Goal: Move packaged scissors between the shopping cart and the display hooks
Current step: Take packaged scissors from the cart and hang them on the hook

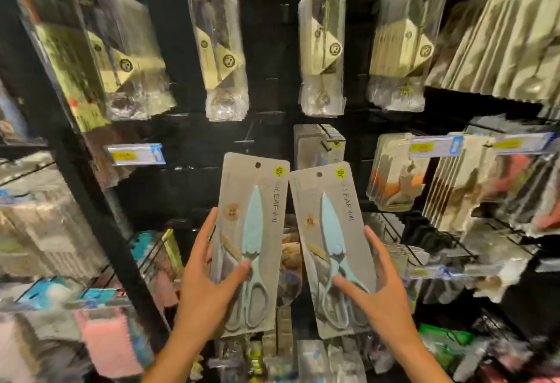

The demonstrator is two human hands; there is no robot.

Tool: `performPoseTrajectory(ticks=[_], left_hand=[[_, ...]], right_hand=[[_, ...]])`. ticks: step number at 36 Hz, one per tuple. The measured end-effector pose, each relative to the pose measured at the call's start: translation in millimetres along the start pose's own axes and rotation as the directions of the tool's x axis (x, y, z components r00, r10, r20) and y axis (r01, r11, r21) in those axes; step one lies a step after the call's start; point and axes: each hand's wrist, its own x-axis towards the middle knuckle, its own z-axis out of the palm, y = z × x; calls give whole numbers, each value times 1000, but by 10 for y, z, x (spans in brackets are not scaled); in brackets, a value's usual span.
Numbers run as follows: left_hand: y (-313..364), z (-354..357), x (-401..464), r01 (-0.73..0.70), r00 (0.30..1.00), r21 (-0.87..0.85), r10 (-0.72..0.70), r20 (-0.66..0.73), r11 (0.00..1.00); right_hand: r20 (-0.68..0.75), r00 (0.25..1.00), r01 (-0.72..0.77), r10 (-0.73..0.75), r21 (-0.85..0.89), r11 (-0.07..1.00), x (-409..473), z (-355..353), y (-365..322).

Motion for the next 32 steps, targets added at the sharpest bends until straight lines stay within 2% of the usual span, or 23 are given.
performPoseTrajectory(ticks=[14, 27, 32], left_hand=[[34, 405, 255, -2, 1000, 27, 2, 2, 1000], [-24, 430, 490, -46, 999, 0, 46, 7, 999], [-71, 453, 550, -66, 998, -9, 66, -22, 998]], right_hand=[[-17, 998, 53, -53, -4, 999, 526, -166, 116], [-17, 1000, 4, -3, 74, 997, 789, -79, 307], [-3, 1000, 3, -3, 29, 1000, 879, -34, 433]])
